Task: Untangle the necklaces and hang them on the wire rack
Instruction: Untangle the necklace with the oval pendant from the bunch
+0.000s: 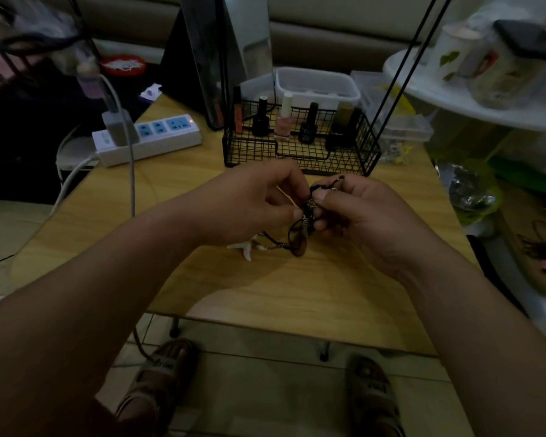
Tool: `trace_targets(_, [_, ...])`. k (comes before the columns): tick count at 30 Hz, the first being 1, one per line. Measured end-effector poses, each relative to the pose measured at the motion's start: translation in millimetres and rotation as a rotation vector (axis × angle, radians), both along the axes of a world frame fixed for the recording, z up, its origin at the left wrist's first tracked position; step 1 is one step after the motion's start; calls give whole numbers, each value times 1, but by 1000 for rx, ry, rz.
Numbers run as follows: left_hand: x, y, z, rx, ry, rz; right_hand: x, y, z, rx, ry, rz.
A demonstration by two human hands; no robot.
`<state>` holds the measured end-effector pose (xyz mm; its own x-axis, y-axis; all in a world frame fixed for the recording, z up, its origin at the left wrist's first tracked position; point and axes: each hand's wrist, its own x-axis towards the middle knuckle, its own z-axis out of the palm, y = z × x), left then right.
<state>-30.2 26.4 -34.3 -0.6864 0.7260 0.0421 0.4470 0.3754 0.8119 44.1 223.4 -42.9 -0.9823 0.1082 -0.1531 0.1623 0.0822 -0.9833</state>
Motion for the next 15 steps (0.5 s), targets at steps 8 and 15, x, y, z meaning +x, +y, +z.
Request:
trace_targets(8, [1,6,-6,113,-16,8,-6,-1,1,-334,-179,24])
trace_targets(15, [2,7,-9,142,-186,-26,-10,-5,1,-441,-292,-40])
